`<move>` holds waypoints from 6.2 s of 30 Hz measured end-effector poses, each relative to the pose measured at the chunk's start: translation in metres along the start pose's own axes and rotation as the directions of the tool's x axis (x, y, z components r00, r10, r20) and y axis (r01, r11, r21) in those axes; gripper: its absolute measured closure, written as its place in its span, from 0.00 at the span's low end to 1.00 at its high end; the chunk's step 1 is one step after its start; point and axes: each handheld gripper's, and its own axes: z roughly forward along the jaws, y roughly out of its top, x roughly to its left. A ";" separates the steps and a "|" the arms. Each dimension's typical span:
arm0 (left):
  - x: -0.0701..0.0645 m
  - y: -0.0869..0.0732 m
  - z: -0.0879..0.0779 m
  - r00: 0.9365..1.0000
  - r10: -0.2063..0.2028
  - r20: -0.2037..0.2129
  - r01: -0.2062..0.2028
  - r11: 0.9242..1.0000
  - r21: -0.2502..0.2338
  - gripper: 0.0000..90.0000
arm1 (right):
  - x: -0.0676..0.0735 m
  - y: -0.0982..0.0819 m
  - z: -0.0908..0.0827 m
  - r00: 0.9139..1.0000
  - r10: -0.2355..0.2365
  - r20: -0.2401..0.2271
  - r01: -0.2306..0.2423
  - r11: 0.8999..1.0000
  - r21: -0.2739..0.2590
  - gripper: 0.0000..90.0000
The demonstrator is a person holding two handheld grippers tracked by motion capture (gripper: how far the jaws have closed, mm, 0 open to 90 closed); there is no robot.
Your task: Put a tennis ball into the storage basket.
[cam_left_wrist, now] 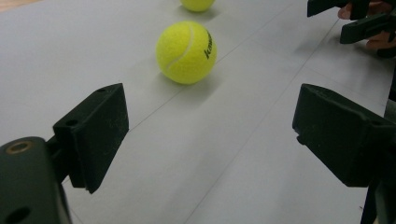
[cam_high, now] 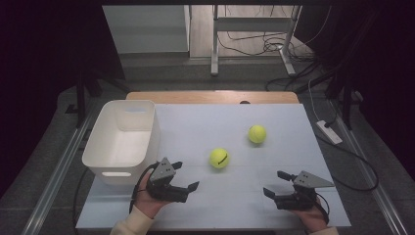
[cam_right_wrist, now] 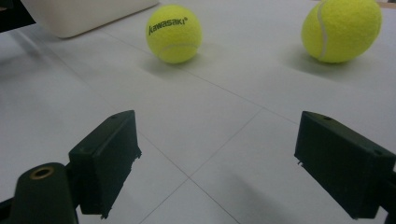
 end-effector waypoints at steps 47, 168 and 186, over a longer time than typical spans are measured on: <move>0.007 0.053 0.041 1.000 0.001 0.011 -0.002 0.998 0.067 0.10 | -0.001 0.000 -0.001 1.000 -0.002 0.000 0.002 1.000 -0.018 0.15; 0.034 0.082 0.116 0.990 -0.087 0.110 0.056 0.965 0.255 0.30 | -0.003 -0.001 -0.001 1.000 -0.002 0.012 0.002 1.000 -0.015 0.15; 0.032 0.089 0.096 0.993 -0.060 0.102 0.040 0.982 0.187 0.30 | -0.002 -0.001 -0.002 1.000 -0.002 0.018 0.002 1.000 -0.019 0.15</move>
